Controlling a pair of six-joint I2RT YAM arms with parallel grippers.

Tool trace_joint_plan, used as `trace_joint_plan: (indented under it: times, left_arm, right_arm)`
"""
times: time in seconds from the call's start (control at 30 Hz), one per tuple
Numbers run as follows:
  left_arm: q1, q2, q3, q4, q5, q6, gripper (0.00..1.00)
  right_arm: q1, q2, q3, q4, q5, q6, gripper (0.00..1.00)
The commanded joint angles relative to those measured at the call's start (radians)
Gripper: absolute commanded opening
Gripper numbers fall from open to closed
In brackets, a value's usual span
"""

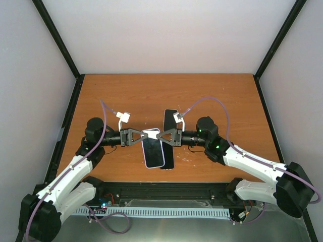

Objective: Put the phone into the phone case

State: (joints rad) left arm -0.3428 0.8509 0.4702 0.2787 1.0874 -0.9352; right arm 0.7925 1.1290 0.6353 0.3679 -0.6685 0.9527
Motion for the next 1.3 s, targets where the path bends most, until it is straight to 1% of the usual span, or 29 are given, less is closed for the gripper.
trace_joint_plan:
  times: [0.0, 0.07, 0.1, 0.2, 0.33, 0.4, 0.47, 0.53, 0.7, 0.8, 0.9, 0.93, 1.03, 1.07, 1.17, 1.23, 1.27]
  left_arm:
    - [-0.002, -0.011, 0.014, 0.022, -0.045, 0.022, 0.00]
    - [-0.002, -0.012, 0.017, 0.013, -0.050, 0.027, 0.00]
    - [-0.002, -0.014, 0.019, 0.014, -0.050, 0.024, 0.00]
    - [-0.002, -0.018, 0.023, 0.038, -0.059, 0.001, 0.00]
    - [-0.002, -0.021, 0.019, 0.119, -0.067, -0.065, 0.00]
    - [-0.002, -0.020, 0.023, 0.134, -0.083, -0.080, 0.00]
    - [-0.002, -0.018, 0.024, 0.146, -0.100, -0.087, 0.00]
    - [-0.002, -0.016, 0.025, 0.161, -0.111, -0.095, 0.00]
    - [-0.002, -0.017, 0.030, 0.152, -0.152, -0.083, 0.00]
    - [-0.002, -0.024, 0.033, 0.112, -0.188, -0.059, 0.00]
    - [-0.002, -0.021, 0.035, 0.077, -0.208, -0.035, 0.00]
    - [-0.002, -0.019, 0.046, 0.046, -0.216, -0.017, 0.00]
    - [-0.002, -0.017, 0.080, -0.064, -0.247, 0.069, 0.00]
    - [-0.002, -0.017, 0.088, -0.092, -0.257, 0.091, 0.00]
    - [-0.002, -0.015, 0.102, -0.126, -0.265, 0.112, 0.00]
    - [-0.002, -0.008, 0.097, -0.098, -0.229, 0.094, 0.00]
    - [-0.002, -0.003, 0.090, -0.074, -0.203, 0.077, 0.00]
  right_arm:
    - [0.003, -0.025, 0.001, 0.016, 0.000, 0.002, 0.03]
    - [0.004, -0.028, 0.001, 0.007, 0.002, 0.000, 0.03]
    - [0.004, -0.030, -0.001, 0.003, 0.004, 0.000, 0.06]
    - [0.004, -0.037, -0.014, -0.005, 0.005, 0.005, 0.21]
    - [0.005, -0.041, -0.071, 0.035, -0.011, 0.043, 0.40]
    - [0.009, -0.047, -0.103, 0.060, -0.016, 0.066, 0.48]
    - [0.022, -0.050, -0.126, 0.067, -0.014, 0.074, 0.53]
    - [0.038, -0.051, -0.135, 0.062, -0.013, 0.071, 0.54]
    - [0.052, -0.073, -0.178, 0.080, -0.010, 0.092, 0.49]
    - [0.052, -0.094, -0.190, 0.081, -0.003, 0.099, 0.42]
    - [0.053, -0.116, -0.188, 0.056, 0.011, 0.100, 0.25]
    - [0.053, -0.123, -0.187, 0.048, 0.017, 0.101, 0.18]
    - [0.052, -0.141, -0.182, 0.020, 0.032, 0.117, 0.05]
    - [0.053, -0.143, -0.182, 0.012, 0.039, 0.124, 0.03]
    - [0.053, -0.139, -0.185, 0.013, 0.043, 0.146, 0.03]
    - [0.053, -0.134, -0.188, 0.013, 0.048, 0.151, 0.03]
    - [0.053, -0.136, -0.189, 0.011, 0.050, 0.150, 0.05]
